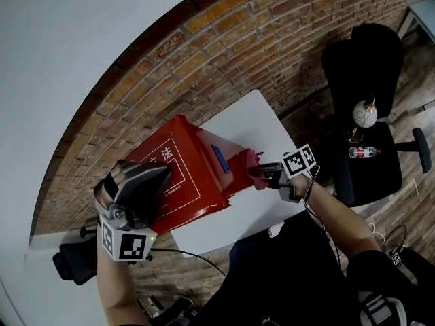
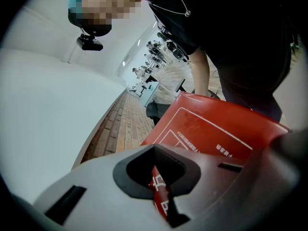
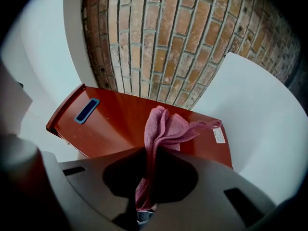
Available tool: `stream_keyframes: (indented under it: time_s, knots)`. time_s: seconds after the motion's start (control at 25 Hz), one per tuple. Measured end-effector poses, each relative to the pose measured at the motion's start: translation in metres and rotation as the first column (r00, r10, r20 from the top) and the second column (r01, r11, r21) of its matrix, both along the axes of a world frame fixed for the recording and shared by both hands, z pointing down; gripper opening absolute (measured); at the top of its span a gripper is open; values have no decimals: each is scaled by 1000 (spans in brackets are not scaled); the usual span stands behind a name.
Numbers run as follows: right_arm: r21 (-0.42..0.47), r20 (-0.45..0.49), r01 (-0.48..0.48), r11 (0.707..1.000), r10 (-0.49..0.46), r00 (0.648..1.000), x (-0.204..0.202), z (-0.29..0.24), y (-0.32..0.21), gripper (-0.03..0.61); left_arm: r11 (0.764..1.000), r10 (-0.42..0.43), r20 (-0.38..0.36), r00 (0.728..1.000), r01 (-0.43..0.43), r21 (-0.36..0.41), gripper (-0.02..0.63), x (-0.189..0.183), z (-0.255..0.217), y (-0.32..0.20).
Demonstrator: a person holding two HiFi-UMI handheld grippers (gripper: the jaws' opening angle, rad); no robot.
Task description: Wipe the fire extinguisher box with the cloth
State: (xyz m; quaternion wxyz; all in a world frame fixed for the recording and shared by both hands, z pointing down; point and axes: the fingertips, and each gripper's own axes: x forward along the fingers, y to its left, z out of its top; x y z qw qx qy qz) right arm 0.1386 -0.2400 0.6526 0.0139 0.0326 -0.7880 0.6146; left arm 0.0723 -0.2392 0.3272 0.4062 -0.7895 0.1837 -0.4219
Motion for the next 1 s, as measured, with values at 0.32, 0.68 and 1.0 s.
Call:
stream_keyframes:
  time_s: [0.32, 0.68, 1.0]
  knots:
    - [-2, 31, -3, 1000, 3, 1000, 0, -13, 1, 61, 1000, 2, 1, 1000, -2, -1, 29, 0, 0, 0]
    - [1, 65, -7, 1000, 6, 998, 1, -29, 2, 61, 1000, 0, -1, 1000, 0, 0, 29, 0, 0, 0]
    - [-3, 90, -5, 1000, 5, 996, 1, -40, 3, 61, 1000, 0, -2, 1000, 0, 1, 29, -1, 0, 0]
